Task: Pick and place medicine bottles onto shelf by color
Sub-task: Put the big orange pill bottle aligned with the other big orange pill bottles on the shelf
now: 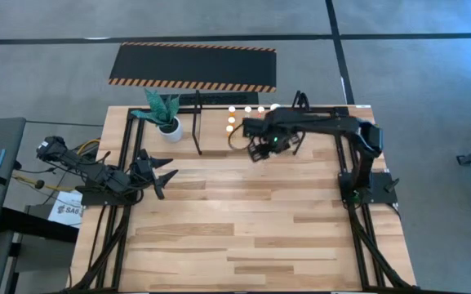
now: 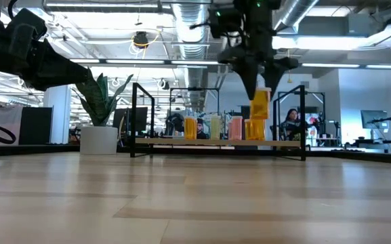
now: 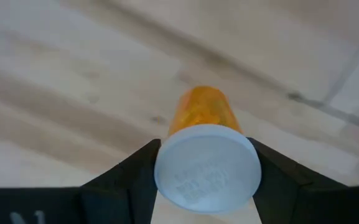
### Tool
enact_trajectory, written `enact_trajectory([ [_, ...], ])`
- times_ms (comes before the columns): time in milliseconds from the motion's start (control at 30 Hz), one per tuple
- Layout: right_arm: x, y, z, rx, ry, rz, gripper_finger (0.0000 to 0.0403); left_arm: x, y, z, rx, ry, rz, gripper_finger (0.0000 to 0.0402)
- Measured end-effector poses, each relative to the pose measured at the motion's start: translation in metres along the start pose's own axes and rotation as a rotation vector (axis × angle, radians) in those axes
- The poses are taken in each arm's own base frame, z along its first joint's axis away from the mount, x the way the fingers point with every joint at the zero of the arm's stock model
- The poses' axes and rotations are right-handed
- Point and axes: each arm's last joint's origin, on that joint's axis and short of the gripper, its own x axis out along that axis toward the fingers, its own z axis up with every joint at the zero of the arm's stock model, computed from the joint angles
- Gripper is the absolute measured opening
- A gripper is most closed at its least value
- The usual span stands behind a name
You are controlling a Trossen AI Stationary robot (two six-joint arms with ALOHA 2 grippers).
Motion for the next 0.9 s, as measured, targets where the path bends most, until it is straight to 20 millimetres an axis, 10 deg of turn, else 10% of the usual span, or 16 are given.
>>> enact_trajectory([
  [233, 0.003, -0.037, 0.029, 0.029, 0.015, -0.008, 0.0233, 0.0, 0.0, 0.0, 0.0, 0.0, 0.0, 0.0208],
  [900, 0.047, -0.048, 0.068, -0.028, 0.076, -0.025, 0.0235, 0.0, 0.0, 0.0, 0.0, 0.0, 0.0, 0.0208],
])
